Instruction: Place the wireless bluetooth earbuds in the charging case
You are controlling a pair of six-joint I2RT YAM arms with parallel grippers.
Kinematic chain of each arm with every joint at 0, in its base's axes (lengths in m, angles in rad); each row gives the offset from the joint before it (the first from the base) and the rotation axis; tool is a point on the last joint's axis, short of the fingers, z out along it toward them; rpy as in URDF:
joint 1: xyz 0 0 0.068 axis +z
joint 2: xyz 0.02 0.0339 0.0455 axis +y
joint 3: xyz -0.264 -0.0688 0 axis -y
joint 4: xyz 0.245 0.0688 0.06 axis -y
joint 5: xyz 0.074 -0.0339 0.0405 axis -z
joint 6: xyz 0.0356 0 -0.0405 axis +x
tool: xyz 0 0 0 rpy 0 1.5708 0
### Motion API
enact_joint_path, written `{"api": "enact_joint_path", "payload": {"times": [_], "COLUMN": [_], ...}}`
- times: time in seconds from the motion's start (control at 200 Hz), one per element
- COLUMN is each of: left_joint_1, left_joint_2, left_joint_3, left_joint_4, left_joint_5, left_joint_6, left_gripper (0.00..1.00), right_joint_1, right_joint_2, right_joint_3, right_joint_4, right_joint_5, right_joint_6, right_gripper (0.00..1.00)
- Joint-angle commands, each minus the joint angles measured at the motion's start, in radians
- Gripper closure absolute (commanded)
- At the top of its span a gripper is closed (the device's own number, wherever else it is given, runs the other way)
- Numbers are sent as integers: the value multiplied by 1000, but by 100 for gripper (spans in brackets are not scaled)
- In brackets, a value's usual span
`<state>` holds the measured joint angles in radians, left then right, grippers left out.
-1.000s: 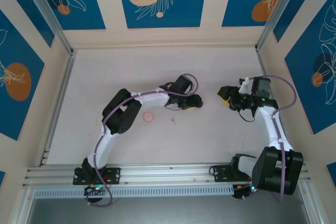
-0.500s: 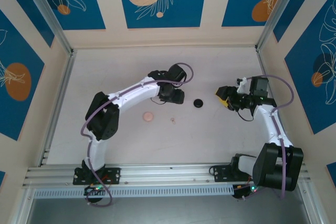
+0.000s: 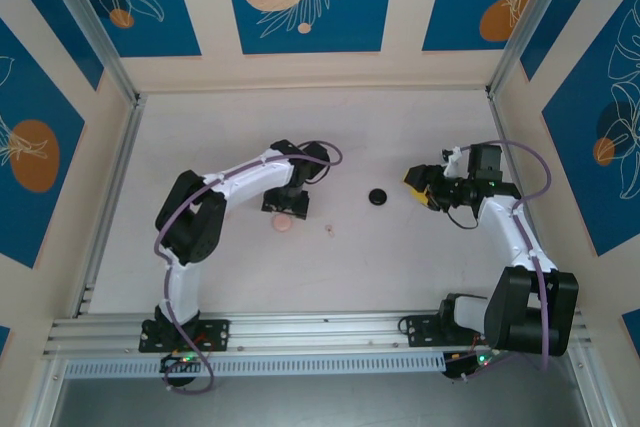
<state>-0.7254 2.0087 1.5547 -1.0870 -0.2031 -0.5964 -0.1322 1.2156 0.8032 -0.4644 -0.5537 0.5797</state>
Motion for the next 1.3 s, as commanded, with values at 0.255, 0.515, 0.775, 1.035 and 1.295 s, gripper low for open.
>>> {"api": "enact_joint_path", "payload": {"times": [0.255, 0.515, 0.775, 1.035, 1.295], "left_joint_1": [32, 34, 34, 24, -29], "left_joint_2": [-19, 3, -16, -27, -145], "left_joint_3": [-109, -121, -184, -158, -151], "left_joint_4": [72, 91, 117, 106, 197], "left_joint_5": [60, 100, 122, 110, 113], "left_joint_6": [-61, -63, -79, -36, 269], "left_gripper": [39, 43, 41, 51, 60], "right_joint_1": [28, 43, 55, 66, 68], "right_joint_2": [2, 3, 11, 15, 23], "right_joint_3": [33, 40, 48, 51, 50], "right_joint_4": [-30, -34, -32, -32, -26], "right_joint_5": [-12, -5, -2, -6, -93], "right_joint_6": [-6, -1, 2, -1, -39], "right_gripper": [47, 47, 47, 47, 47]}}
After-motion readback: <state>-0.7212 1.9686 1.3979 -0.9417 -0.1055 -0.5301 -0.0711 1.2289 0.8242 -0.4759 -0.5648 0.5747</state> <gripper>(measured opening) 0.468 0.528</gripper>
